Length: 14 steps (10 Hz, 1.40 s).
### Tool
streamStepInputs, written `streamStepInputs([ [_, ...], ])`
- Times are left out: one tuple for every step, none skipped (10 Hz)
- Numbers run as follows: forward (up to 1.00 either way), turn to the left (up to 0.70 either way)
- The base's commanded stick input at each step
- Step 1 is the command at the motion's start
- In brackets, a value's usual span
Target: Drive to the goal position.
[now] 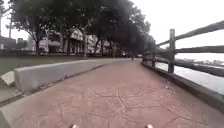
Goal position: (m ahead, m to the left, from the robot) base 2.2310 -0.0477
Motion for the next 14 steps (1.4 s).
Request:
streamStepInputs([
  [1.00,0.00],
  [1.00,0.00],
  [1.00,0.00],
  [1.00,0.00],
  [1.00,0.00],
  [1.00,0.00],
  [1.00,0.00],
  [1.00,0.00],
  [1.00,0.00],
  [1.00,0.00],
  [1.00,0.00],
  [1.00,0.00],
  [1.00,0.00],
  [1.00,-0.05],
])
